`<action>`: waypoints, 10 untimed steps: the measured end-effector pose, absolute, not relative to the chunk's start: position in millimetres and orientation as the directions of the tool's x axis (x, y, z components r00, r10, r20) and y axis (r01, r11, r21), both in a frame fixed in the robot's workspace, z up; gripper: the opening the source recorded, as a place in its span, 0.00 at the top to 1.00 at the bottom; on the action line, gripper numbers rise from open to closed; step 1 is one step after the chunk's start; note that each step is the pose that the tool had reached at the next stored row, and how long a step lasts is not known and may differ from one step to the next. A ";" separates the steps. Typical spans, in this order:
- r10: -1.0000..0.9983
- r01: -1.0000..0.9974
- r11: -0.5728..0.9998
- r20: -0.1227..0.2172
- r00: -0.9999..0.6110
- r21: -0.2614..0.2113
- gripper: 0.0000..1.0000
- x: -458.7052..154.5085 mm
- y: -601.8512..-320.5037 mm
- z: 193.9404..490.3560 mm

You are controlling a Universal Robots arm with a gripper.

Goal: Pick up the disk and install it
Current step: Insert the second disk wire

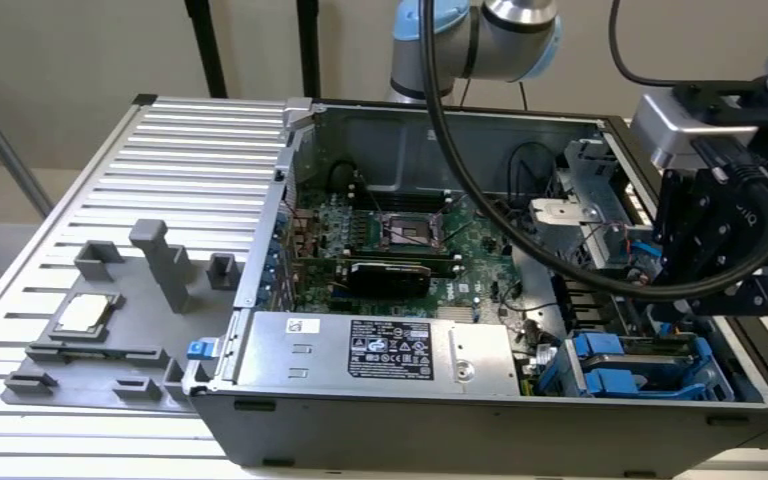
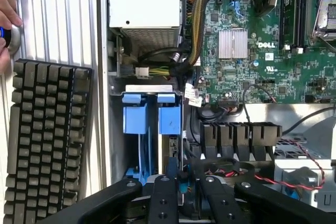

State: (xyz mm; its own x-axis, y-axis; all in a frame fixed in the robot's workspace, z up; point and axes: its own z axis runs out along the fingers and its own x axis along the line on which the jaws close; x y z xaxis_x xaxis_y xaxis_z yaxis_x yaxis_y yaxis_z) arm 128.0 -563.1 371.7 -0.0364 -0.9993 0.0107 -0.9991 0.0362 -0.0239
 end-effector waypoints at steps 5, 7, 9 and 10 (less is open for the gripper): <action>-0.999 -0.999 0.036 0.013 -0.036 -0.024 0.00 129.3 -563.1 370.4; -0.999 -0.999 0.036 0.014 -0.036 -0.024 1.00 129.6 -563.1 370.0; -0.999 -0.999 0.036 0.015 -0.036 -0.024 1.00 129.7 -563.1 369.5; -0.999 -0.999 0.036 0.015 -0.036 -0.024 1.00 129.7 -563.1 369.2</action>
